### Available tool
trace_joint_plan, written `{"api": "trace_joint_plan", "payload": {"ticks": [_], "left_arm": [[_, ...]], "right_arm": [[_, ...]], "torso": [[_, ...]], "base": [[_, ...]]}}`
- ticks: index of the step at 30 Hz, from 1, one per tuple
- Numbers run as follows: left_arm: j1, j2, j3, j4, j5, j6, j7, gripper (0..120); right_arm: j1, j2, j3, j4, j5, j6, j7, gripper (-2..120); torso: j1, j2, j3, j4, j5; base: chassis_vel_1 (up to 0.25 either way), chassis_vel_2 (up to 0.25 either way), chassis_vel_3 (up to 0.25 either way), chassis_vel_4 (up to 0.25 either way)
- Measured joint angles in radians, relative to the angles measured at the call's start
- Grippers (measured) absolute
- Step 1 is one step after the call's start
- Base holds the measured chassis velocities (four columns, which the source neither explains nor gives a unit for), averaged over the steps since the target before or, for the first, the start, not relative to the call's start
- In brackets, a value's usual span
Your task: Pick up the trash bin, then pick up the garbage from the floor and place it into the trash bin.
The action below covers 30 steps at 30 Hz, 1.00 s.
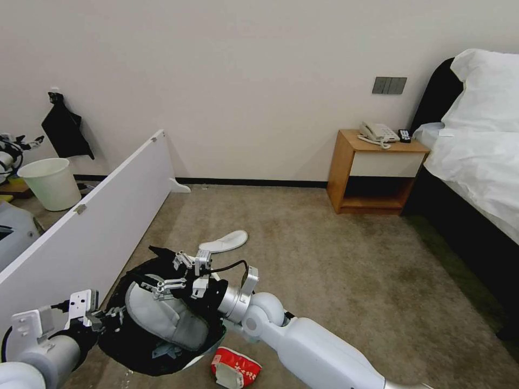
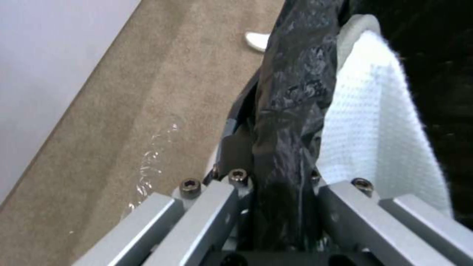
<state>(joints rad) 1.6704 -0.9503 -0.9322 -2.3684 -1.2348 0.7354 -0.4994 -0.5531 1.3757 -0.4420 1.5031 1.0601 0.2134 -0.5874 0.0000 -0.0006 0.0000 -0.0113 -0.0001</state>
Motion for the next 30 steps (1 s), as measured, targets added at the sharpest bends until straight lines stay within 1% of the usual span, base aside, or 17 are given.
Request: {"api": "trace_joint_plan", "payload": {"ticks": [7,8,9,11,12,14,15,16,17,18,19,20,23,24,26,29,30], "left_arm": [[0.001,-0.023,-0.031,0.007,-0.001,0.0,0.001,3],[0.004,-0.026,-0.05,0.007,-0.003,0.0,0.003,3],[0.004,-0.026,-0.05,0.007,-0.003,0.0,0.003,3],[0.011,-0.036,-0.091,0.007,-0.008,0.0,0.008,3],[0.014,-0.044,-0.107,0.007,-0.012,0.0,0.009,3],[0.014,-0.044,-0.107,0.007,-0.012,0.0,0.009,3],[0.021,-0.056,-0.127,0.006,-0.016,0.0,0.013,3],[0.033,-0.078,-0.163,0.007,-0.013,0.0,0.026,3],[0.033,-0.084,-0.173,0.01,-0.008,0.0,0.03,3],[0.033,-0.084,-0.173,0.01,-0.008,0.0,0.03,3],[0.033,-0.087,-0.179,0.01,-0.006,0.0,0.033,3],[0.033,-0.087,-0.179,0.01,-0.006,0.0,0.033,3],[0.034,-0.089,-0.186,0.005,-0.002,0.0,0.035,3],[0.034,-0.089,-0.186,0.005,-0.002,0.0,0.035,3],[0.034,-0.088,-0.186,0.004,0.0,0.0,0.035,3],[0.034,-0.088,-0.185,0.003,0.001,0.0,0.035,3],[0.033,-0.088,-0.185,0.002,0.002,0.0,0.035,3]], "right_arm": [[0.035,-0.029,0.088,0.058,-0.028,-0.001,0.087,100],[0.04,-0.05,0.12,0.081,-0.05,-0.001,0.151,100],[0.04,-0.05,0.12,0.081,-0.05,-0.001,0.151,100],[0.037,-0.094,0.189,0.14,-0.083,-0.019,0.282,100],[0.028,-0.114,0.219,0.159,-0.095,-0.03,0.322,100],[0.028,-0.114,0.219,0.159,-0.095,-0.03,0.322,100],[0.013,-0.142,0.265,0.183,-0.108,-0.048,0.372,100],[-0.044,-0.234,0.382,0.233,-0.121,-0.081,0.439,100],[-0.083,-0.288,0.437,0.256,-0.128,-0.1,0.459,100],[-0.083,-0.288,0.437,0.256,-0.128,-0.1,0.459,100],[-0.119,-0.324,0.475,0.277,-0.135,-0.12,0.48,100],[-0.119,-0.324,0.475,0.277,-0.135,-0.12,0.48,100],[-0.233,-0.392,0.563,0.314,-0.18,-0.184,0.532,100],[-0.233,-0.392,0.563,0.314,-0.18,-0.184,0.532,100],[-0.297,-0.407,0.606,0.315,-0.238,-0.226,0.575,100],[-0.317,-0.409,0.619,0.314,-0.255,-0.247,0.592,100],[-0.346,-0.409,0.64,0.306,-0.28,-0.279,0.609,100]], "torso": [[0.0,0.0,0.0,0.0002,0.0001],[0.0,0.0,0.0,-0.0001,0.0001],[0.0,0.0,0.0,-0.0001,0.0001],[0.0,0.0,0.0,0.0,0.0003],[0.0,0.0,0.0,0.0,0.0002],[0.0,0.0,0.0,0.0,0.0002],[0.0,0.0,0.0,-0.0001,0.0003],[0.0,0.0,0.0,0.0001,0.0004],[0.0,0.0,0.0,-0.0005,0.0004],[0.0,0.0,0.0,-0.0005,0.0004],[0.0,0.0,0.0,-0.0006,0.0004],[0.0,0.0,0.0,-0.0006,0.0004],[0.0,0.0,0.0,-0.0002,0.0004],[0.0,0.0,0.0,-0.0002,0.0004],[0.0,0.0,0.0,-0.0002,0.0004],[0.0,0.0,0.0,0.0001,0.0003],[0.0,0.0,0.0,0.0002,0.0003]], "base": [[0.0,0.0,0.0,0.0],[0.0,0.0,0.0,0.0],[0.0,0.0,0.0,0.0],[0.0,0.0,0.0,0.0],[0.0,0.0,0.0,0.0],[0.0,0.0,0.0,0.0],[0.0,0.0,0.0,0.0],[0.0,0.0,0.0,0.0],[0.0,0.0,0.0,0.0],[0.0,0.0,0.0,0.0],[0.0,0.0,0.0,0.0],[0.0,0.0,0.0,0.0],[0.0,0.0,0.0,0.0],[0.0,0.0,0.0,0.0],[0.0,0.0,0.0,0.0],[0.0,0.0,0.0,0.0],[0.0,0.0,0.0,0.0]]}}
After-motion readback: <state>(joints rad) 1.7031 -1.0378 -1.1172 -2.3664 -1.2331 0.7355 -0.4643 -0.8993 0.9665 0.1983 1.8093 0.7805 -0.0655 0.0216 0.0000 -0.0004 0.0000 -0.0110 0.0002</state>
